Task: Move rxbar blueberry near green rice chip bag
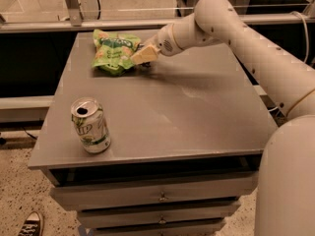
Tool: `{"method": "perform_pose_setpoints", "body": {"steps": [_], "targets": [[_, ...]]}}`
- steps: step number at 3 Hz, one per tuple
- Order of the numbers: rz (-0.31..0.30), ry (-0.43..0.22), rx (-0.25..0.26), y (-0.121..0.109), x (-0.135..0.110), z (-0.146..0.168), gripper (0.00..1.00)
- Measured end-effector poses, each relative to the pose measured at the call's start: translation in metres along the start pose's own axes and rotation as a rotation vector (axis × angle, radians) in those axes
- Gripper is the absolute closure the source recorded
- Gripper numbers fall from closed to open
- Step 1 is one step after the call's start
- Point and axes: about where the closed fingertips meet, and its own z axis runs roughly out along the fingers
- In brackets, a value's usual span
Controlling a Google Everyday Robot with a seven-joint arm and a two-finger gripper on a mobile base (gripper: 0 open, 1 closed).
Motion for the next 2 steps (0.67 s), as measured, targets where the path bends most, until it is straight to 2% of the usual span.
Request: {"method": "perform_pose_setpoints", "body": {"steps": [1, 2], "targets": [[0.013, 0.021, 0.005, -0.0036, 0.0095, -0.0084, 1.00], [0.022, 0.013, -0.053, 0.0043, 0.0121, -0.0052, 0.97]]}}
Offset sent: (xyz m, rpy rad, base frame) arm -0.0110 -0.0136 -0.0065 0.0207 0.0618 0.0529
